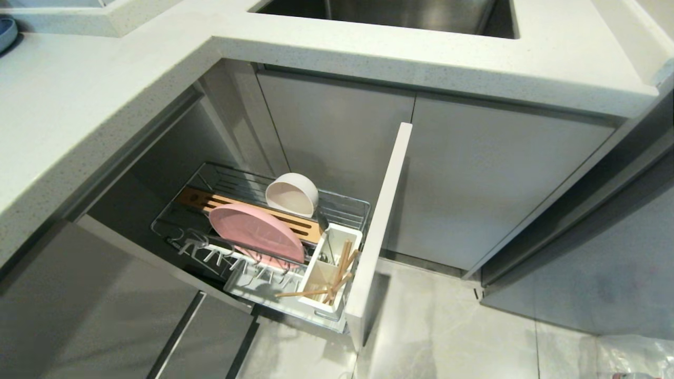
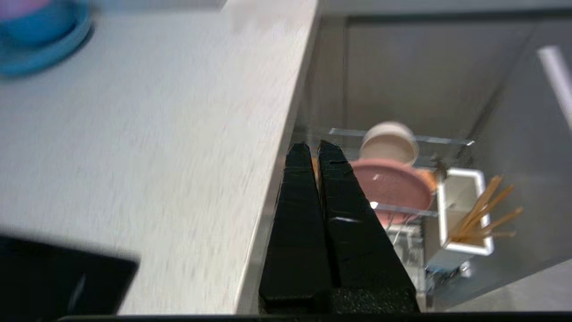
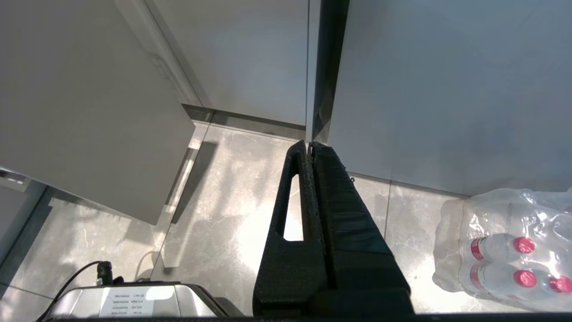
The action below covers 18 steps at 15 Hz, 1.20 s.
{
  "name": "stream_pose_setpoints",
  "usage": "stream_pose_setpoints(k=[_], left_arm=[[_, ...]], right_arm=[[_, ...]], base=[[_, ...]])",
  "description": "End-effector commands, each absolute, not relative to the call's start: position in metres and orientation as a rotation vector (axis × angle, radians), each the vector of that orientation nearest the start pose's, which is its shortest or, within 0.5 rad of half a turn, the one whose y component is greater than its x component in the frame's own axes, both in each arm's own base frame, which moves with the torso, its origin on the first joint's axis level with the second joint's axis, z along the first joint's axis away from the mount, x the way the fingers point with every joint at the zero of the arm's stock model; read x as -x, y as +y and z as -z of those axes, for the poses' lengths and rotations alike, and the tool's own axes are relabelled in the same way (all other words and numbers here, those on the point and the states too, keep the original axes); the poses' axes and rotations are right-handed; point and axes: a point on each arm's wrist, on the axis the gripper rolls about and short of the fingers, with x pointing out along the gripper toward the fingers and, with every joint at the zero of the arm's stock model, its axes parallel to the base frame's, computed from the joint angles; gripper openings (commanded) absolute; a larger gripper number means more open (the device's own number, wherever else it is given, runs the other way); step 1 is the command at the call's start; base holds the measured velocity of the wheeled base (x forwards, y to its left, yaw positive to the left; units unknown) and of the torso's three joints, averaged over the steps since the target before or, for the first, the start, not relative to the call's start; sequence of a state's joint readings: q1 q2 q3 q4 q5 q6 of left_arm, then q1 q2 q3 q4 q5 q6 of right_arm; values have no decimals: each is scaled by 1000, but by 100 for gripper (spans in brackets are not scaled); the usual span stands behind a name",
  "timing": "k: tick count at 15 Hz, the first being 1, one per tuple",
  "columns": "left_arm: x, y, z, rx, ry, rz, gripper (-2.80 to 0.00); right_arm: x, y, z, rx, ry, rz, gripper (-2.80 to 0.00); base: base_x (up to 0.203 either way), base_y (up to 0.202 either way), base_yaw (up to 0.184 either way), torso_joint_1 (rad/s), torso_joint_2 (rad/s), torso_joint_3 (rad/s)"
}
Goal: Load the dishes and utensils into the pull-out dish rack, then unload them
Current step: Take the plate out of the cupboard
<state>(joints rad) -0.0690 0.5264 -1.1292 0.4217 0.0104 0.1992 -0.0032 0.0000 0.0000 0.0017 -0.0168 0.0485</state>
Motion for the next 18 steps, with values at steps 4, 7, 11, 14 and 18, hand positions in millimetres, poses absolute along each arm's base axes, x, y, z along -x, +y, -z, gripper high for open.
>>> stream_pose_setpoints(k=[4,7,11,14,18], left_arm=[[2,1,-371,-291,-146,306,-280],[-32,-15,-376,-404,-107,433,-280],[-78,-39,-403,-226,-6,389,-280],[-86,-44,-427,108,75,323,-280],[-92,-67,-417,489,345,249,-280]], right_arm=[[23,0,-75,-49,3,20,-280],[23,0,-75,-49,3,20,-280],[23,0,-75,-49,3,20,-280],[23,0,-75,-49,3,20,-280],[23,0,-75,-49,3,20,-280]], base=[[0,0,0,0,0,0],[0,0,0,0,0,0],[0,0,0,0,0,0],[0,0,0,0,0,0],[0,0,0,0,0,0]])
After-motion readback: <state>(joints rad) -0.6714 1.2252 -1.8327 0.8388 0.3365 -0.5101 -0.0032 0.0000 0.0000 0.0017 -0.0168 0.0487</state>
